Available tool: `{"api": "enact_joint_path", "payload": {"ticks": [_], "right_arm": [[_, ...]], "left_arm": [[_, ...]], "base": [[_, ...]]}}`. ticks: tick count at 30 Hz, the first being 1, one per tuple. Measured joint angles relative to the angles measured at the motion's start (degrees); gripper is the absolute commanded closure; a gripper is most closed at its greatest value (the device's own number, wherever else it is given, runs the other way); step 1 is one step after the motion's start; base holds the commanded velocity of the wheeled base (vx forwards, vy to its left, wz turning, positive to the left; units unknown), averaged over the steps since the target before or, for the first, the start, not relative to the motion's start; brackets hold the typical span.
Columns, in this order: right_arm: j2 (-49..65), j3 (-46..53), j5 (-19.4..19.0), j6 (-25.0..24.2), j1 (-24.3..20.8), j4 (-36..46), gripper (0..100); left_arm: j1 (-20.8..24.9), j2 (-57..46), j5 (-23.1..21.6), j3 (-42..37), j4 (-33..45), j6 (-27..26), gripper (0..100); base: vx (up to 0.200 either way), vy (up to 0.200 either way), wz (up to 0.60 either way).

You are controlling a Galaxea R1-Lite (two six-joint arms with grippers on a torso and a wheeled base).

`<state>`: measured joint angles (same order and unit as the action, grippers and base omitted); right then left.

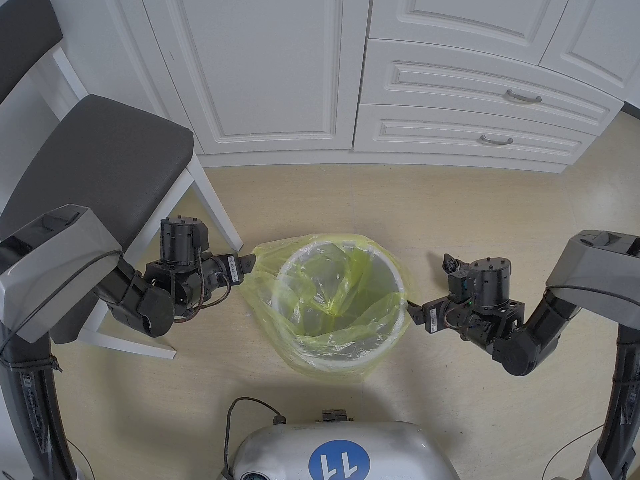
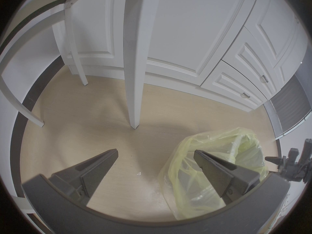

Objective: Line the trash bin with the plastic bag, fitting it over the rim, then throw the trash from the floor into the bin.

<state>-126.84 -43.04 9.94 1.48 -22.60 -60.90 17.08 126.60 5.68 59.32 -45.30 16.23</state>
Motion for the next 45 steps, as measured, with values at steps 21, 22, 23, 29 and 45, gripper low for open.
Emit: {"api": "enact_joint_path", "payload": {"ticks": [21, 22, 23, 29, 45], "right_arm": [[-11.6, -1.2, -0.3, -0.8, 0.6, -5.3, 0], [-11.2, 0.0, -0.4, -1.0, 0.5, -6.8, 0], [-10.7, 1.1, -0.4, -1.6, 0.3, -8.6, 0], [-8.2, 7.4, -0.4, -7.7, -1.2, -19.5, 0], [-4.3, 10.0, -0.3, -11.8, -1.7, -19.8, 0]], "left_arm": [[-5.3, -8.3, -16.2, -10.0, -0.6, -5.9, 0], [-5.9, -9.1, -19.1, -10.8, -0.6, -6.4, 0], [-6.7, -9.9, -21.9, -11.6, -0.7, -6.9, 0], [-12.0, -12.7, -34.3, -14.8, -0.8, -8.8, 0], [-11.8, -5.8, -38.6, -16.7, -14.2, -1.1, 0]], "base": [[0.000, 0.000, 0.00], [0.000, 0.000, 0.00], [0.000, 0.000, 0.00], [0.000, 0.000, 0.00], [0.000, 0.000, 0.00]]}}
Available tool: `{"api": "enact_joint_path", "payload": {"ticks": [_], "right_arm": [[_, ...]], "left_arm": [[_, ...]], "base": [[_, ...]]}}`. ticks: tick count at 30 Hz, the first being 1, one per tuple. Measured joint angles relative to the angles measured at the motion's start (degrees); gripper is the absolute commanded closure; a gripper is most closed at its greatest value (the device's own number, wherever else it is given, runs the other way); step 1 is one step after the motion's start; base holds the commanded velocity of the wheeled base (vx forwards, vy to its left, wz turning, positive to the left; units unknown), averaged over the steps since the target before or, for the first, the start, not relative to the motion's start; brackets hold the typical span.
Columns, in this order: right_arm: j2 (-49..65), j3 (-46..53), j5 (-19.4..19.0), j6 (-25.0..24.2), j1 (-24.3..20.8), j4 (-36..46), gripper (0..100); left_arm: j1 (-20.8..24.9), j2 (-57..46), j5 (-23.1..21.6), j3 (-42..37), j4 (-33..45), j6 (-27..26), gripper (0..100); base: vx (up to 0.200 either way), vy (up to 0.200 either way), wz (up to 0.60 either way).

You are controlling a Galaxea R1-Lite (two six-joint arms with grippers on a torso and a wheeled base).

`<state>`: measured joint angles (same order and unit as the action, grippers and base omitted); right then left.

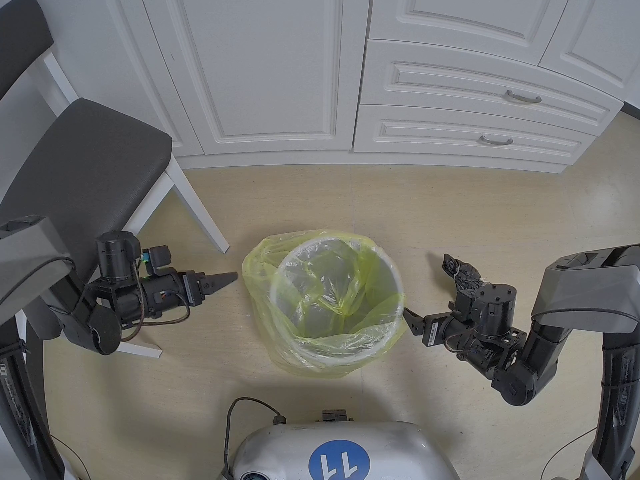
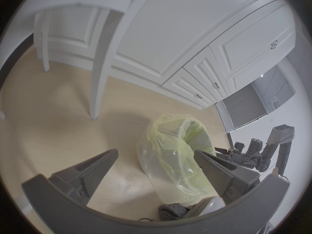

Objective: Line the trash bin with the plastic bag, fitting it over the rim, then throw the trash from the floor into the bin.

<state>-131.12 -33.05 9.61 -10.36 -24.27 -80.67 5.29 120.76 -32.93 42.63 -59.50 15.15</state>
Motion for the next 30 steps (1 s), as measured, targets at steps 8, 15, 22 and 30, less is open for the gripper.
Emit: {"api": "enact_joint_path", "payload": {"ticks": [8, 15, 22, 30], "right_arm": [[0.3, 0.1, 0.3, 0.1, 0.2, -0.3, 0], [0.2, 0.1, 0.4, 0.2, 0.5, -0.4, 0], [-0.3, 0.2, 0.5, 0.4, 0.7, -0.4, 0], [-1.0, 0.3, 1.1, 1.0, 0.7, -0.4, 0]], "left_arm": [[4.7, 2.6, 9.4, -0.1, -0.5, 0.9, 0], [6.5, 6.1, 15.0, 4.3, 0.0, 4.1, 0], [7.8, 11.7, 18.2, 8.9, 0.1, 6.4, 0], [7.8, 16.2, 18.4, 10.9, 1.6, 6.5, 0]], "base": [[0.000, 0.000, 0.00], [0.000, 0.000, 0.00], [0.000, 0.000, 0.00], [0.000, 0.000, 0.00]]}}
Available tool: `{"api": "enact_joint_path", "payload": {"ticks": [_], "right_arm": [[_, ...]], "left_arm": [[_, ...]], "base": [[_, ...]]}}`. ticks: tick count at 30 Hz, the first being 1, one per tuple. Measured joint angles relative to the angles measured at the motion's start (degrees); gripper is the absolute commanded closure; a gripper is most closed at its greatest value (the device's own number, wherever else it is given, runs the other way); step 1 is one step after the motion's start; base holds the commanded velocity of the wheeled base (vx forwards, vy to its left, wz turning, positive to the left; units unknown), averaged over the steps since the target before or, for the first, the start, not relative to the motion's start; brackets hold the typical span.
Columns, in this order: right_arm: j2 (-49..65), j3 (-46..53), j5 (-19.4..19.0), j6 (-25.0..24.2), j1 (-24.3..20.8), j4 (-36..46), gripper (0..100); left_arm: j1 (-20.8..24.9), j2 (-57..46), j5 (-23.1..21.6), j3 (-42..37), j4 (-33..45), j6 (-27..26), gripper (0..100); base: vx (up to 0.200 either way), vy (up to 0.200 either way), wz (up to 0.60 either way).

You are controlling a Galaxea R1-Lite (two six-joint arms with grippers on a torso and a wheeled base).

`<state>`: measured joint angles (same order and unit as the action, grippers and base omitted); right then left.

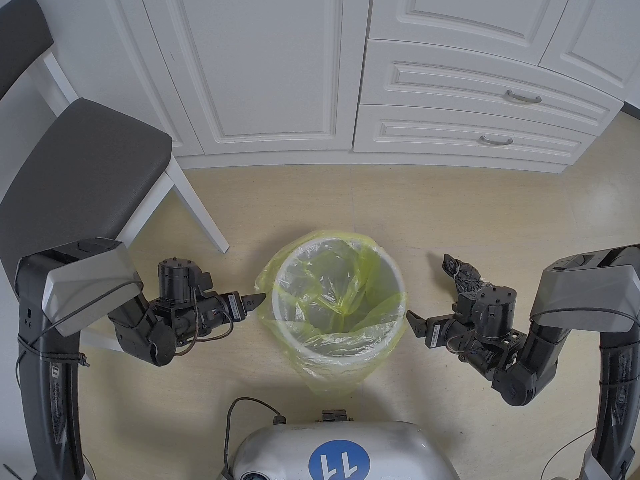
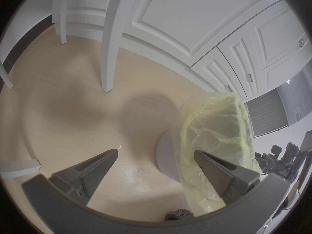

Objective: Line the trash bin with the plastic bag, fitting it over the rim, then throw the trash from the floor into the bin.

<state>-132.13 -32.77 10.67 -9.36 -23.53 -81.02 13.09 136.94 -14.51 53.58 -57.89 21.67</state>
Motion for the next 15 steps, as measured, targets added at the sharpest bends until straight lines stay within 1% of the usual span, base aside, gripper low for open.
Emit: {"api": "enact_joint_path", "payload": {"ticks": [5, 7, 12, 15], "right_arm": [[0.0, -0.4, 0.2, 0.6, 0.0, 0.0, 0], [-0.1, -0.5, 0.2, 0.7, 0.0, 0.0, 0], [-1.0, -1.3, 0.2, 0.9, 0.1, 0.0, 0], [-2.2, -2.1, 0.5, 1.0, 0.2, -0.1, 0]], "left_arm": [[0.3, 2.7, 0.8, 2.6, 1.8, 0.0, 0], [0.4, 3.6, 2.5, 4.2, 3.7, -0.1, 0], [0.7, 6.3, 9.6, 10.3, 8.5, -0.2, 0], [1.2, 7.6, 12.2, 13.3, 9.3, 0.0, 0]], "base": [[0.000, 0.000, 0.00], [0.000, 0.000, 0.00], [0.000, 0.000, 0.00], [0.000, 0.000, 0.00]]}}
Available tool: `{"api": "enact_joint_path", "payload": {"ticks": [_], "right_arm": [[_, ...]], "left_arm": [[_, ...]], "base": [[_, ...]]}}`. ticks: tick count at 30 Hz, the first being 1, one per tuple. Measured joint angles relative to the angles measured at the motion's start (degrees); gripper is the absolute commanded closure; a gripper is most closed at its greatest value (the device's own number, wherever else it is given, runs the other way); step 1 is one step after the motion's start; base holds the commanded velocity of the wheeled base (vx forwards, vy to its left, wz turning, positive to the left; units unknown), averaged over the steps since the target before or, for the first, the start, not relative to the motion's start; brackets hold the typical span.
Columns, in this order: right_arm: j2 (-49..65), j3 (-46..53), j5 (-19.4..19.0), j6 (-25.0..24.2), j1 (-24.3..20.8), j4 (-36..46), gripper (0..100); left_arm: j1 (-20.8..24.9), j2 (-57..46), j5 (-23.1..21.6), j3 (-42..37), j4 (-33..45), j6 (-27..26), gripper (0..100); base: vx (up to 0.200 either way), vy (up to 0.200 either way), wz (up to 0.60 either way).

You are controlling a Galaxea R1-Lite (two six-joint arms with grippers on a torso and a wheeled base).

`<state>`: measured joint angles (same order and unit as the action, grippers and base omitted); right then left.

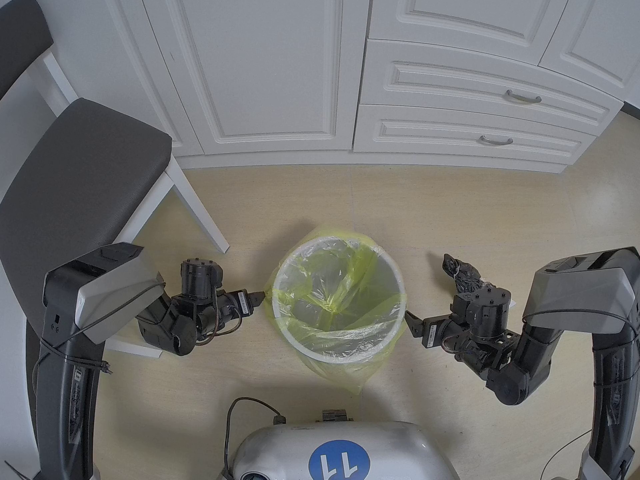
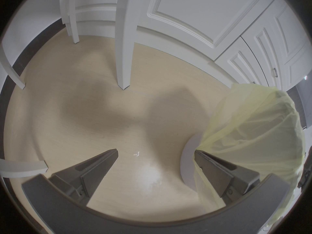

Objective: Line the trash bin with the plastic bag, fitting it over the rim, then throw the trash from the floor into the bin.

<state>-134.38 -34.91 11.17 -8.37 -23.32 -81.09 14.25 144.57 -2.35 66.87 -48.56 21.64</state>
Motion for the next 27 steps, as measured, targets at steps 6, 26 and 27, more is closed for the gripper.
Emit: {"api": "enact_joint_path", "payload": {"ticks": [6, 26, 27], "right_arm": [[-2.3, -0.8, 0.7, 0.0, 0.2, -0.5, 0], [-14.7, -12.7, -0.6, -4.8, -0.8, -3.0, 0], [-15.2, -13.4, -1.4, -5.2, -0.8, -2.4, 0]], "left_arm": [[1.0, 0.8, 0.6, 1.9, -1.0, 4.0, 0], [2.5, -5.3, 0.3, -6.0, -3.6, 3.6, 0], [2.6, -5.6, 0.3, -6.4, -3.6, 3.4, 0]], "base": [[0.000, 0.000, 0.00], [0.000, 0.000, 0.00], [0.000, 0.000, 0.00]]}}
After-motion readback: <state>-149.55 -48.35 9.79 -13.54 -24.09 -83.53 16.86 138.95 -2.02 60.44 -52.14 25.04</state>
